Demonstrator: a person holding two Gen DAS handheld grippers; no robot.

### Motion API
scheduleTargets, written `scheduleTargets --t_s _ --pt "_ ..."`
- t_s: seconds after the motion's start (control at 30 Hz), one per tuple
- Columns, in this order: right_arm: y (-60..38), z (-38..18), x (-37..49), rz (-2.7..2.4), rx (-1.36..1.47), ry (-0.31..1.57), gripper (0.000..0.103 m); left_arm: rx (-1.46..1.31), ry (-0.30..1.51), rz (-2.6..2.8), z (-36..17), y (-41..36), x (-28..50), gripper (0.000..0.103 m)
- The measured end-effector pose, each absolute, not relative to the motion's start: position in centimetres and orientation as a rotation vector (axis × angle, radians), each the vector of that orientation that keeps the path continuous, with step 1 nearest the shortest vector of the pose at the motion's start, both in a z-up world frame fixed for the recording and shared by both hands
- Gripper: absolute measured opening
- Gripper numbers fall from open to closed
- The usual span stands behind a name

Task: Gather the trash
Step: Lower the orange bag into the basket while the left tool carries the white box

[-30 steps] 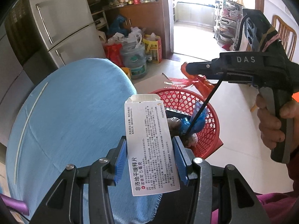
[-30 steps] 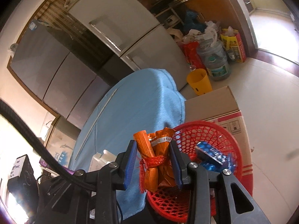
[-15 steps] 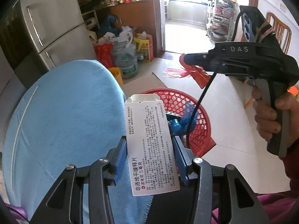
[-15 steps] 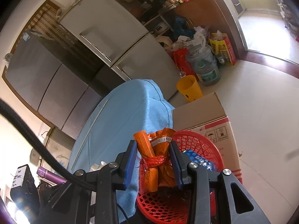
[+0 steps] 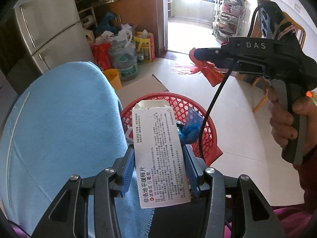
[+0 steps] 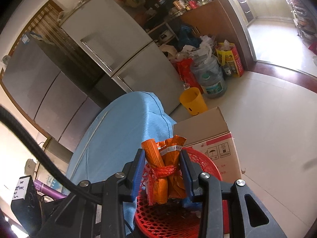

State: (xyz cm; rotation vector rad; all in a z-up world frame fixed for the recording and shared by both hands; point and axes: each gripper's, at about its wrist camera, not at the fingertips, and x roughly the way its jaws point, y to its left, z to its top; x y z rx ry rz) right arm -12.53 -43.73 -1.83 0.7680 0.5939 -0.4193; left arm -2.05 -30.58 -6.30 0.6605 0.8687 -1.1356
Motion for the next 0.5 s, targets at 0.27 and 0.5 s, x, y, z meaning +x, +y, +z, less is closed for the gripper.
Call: scheduleTargets --t_s 0.27,0.5 --pt "-43.4 -4.1 -11.6 -0.404 0.790 0.652 0.039 0.596 0.952 -1.136 -7.8 -30.8 -0.5 0.050" --pt "-42.3 -6.9 -10.3 -0.383 0.816 0.727 0.039 0.536 1.008 -1.078 -9.7 -30.3 1.3 0.050"
